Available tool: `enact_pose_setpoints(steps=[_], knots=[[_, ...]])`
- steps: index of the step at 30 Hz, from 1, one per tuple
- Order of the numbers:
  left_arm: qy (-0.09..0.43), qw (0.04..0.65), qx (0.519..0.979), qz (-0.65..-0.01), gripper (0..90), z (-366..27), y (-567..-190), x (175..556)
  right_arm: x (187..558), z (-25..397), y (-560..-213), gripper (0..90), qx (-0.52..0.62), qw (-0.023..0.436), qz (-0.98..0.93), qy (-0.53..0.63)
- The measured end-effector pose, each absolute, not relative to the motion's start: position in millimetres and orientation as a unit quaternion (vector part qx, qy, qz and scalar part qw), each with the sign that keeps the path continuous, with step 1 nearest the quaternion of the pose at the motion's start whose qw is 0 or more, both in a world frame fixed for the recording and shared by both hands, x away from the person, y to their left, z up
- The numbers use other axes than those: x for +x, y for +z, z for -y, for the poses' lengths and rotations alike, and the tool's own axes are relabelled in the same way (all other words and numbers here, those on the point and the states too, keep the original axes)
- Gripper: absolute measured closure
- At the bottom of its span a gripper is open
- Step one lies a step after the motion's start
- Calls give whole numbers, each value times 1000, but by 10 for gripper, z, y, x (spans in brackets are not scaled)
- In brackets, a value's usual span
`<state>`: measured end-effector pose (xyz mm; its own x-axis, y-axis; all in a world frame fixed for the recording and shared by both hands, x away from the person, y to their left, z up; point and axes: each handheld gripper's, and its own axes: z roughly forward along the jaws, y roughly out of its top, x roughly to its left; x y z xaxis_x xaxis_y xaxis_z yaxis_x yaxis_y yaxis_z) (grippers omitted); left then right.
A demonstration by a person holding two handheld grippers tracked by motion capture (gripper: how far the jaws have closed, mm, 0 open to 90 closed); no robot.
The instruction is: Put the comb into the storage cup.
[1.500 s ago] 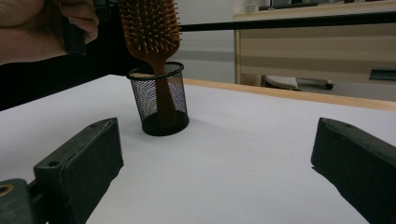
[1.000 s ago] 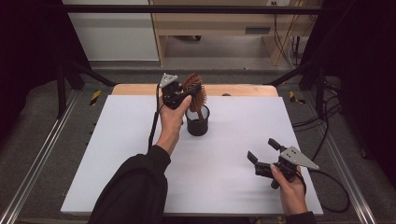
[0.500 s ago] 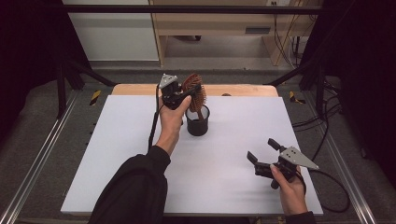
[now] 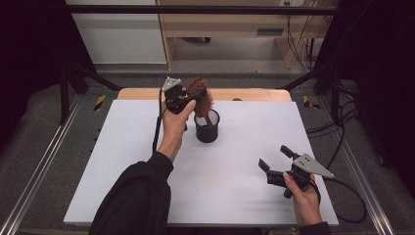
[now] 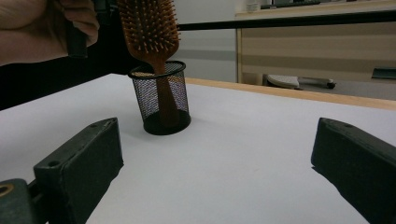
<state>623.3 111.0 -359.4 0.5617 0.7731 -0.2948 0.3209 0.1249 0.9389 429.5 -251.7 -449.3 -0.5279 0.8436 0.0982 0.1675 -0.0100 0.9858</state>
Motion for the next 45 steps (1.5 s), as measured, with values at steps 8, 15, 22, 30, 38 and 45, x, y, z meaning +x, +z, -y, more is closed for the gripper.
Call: enact_pose_setpoints(steps=[8, 15, 22, 30, 38, 45], knots=[[189, 608, 638, -433, 443, -1154, -3611, 6254, 4295, 2515, -4495, 25, 393, 285, -643, 592], [189, 605, 638, -438, 430, -1191, -3631, 6283, 4296, 2514, -4495, 25, 394, 285, -643, 592], [188, 602, 638, -442, 416, -1231, -3653, 6305, 4296, 2513, -4498, 25, 393, 284, -645, 591], [189, 600, 637, -446, 398, -1261, -3678, 6320, 4297, 2512, -4499, 25, 393, 283, -645, 591], [183, 595, 638, -453, 348, -1287, -3695, 6337, 4297, 2512, -4499, 22, 395, 282, -644, 591], [178, 597, 638, -453, 327, -1300, -3707, 6352, 4299, 2510, -4502, 22, 394, 282, -645, 591]])
